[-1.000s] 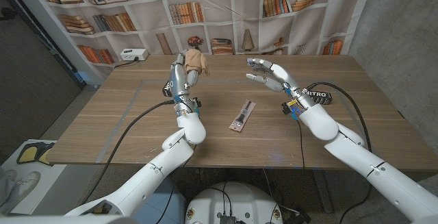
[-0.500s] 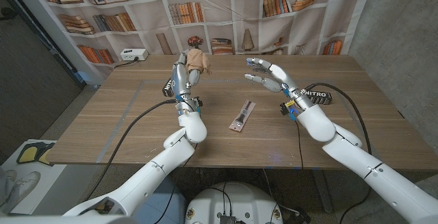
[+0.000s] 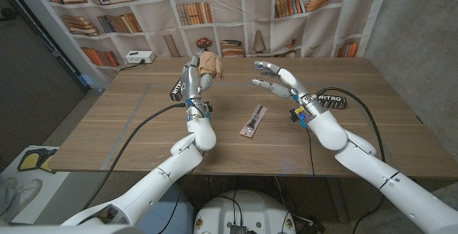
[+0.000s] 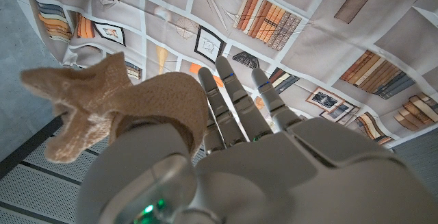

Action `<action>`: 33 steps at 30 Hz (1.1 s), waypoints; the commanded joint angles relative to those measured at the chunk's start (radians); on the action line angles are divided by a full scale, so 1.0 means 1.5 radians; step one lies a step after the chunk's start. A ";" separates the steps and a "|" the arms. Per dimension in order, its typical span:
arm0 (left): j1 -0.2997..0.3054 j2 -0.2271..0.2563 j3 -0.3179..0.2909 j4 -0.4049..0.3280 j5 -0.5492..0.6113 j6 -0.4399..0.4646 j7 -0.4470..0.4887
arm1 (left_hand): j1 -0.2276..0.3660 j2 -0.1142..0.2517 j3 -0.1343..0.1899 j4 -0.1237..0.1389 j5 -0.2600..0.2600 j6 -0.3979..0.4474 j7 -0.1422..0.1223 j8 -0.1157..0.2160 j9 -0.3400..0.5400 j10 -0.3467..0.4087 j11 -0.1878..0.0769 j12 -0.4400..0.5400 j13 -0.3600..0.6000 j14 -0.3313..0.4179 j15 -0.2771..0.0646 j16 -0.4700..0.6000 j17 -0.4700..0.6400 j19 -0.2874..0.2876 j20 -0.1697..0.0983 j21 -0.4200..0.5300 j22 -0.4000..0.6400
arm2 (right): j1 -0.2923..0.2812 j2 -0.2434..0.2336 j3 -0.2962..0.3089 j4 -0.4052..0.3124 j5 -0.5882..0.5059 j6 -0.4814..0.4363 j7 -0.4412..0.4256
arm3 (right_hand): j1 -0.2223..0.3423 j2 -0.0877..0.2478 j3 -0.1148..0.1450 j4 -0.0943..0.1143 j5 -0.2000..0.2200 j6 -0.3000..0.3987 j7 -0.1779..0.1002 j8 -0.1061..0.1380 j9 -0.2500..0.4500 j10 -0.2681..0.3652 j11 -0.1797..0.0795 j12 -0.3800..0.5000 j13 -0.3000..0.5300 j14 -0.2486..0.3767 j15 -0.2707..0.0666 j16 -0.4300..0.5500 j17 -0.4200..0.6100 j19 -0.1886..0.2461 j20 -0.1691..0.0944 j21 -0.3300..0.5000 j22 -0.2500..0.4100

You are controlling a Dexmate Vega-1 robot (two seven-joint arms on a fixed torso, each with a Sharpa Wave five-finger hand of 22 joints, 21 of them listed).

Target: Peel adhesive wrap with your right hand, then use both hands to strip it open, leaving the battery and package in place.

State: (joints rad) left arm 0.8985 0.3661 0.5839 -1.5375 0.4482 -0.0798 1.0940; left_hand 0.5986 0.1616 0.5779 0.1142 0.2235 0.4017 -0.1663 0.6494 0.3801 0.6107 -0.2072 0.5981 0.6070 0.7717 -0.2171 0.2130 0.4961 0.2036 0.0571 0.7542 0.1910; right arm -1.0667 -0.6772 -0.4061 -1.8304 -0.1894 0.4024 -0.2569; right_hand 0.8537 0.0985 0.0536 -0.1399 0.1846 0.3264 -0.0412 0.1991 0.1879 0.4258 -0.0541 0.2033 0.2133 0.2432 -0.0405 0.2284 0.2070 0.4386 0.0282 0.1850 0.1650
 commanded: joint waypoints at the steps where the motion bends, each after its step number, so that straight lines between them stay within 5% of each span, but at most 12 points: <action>1: -0.005 0.013 0.014 -0.002 0.028 0.016 0.001 | -0.003 -0.001 0.000 -0.002 0.002 0.006 0.003 0.003 -0.001 0.004 0.000 0.003 0.001 0.003 -0.003 -0.001 0.000 0.002 0.001 -0.001 0.000 | -0.008 0.000 -0.003 -0.019 -0.038 -0.005 -0.024 | 0.000 -0.010 -0.005 0.002 0.000 -0.006 0.001 -0.004 0.003 -0.005 -0.001 -0.001 0.001 -0.003 -0.056 -0.001 0.002 0.003 -0.008 0.004 0.003; 12: -0.008 0.023 0.027 -0.002 0.049 0.029 0.001 | -0.002 0.002 0.002 -0.004 0.002 0.004 0.001 0.004 -0.003 0.002 0.000 0.003 0.001 0.002 -0.004 -0.002 0.000 0.001 0.002 -0.002 0.001 | -0.033 0.004 -0.006 -0.077 -0.154 -0.080 -0.080 | -0.006 -0.018 -0.011 0.005 0.005 0.003 0.004 0.002 0.004 0.013 0.004 0.007 0.001 0.023 -0.064 0.010 0.005 0.021 -0.017 0.009 0.004; 33: -0.009 0.007 0.030 0.012 0.019 0.017 -0.002 | 0.002 0.007 0.007 -0.009 0.002 0.001 0.002 0.007 -0.005 0.001 0.000 0.003 0.000 0.002 -0.004 -0.002 0.001 0.000 0.003 -0.003 0.001 | -0.040 0.011 -0.023 -0.103 -0.159 -0.139 -0.097 | 0.004 -0.019 -0.009 0.002 0.008 0.018 0.003 0.006 0.004 0.026 -0.001 0.010 0.003 0.009 -0.063 0.006 0.010 0.037 -0.032 0.011 0.006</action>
State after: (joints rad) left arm 0.8900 0.3854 0.6228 -1.5320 0.4887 -0.0507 1.0923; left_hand 0.5986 0.1616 0.5848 0.1074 0.2234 0.4018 -0.1662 0.6547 0.3709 0.6107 -0.2072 0.5981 0.6072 0.7718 -0.2169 0.2130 0.4962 0.2036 0.0571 0.7505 0.1910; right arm -1.1171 -0.6637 -0.4292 -1.9567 -0.3993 0.2491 -0.3809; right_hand 0.8463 0.0726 0.0456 -0.1322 0.1924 0.3450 -0.0408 0.2035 0.1880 0.4567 -0.0559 0.2113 0.2145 0.2719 -0.0397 0.2405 0.2165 0.4927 -0.0142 0.1967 0.1703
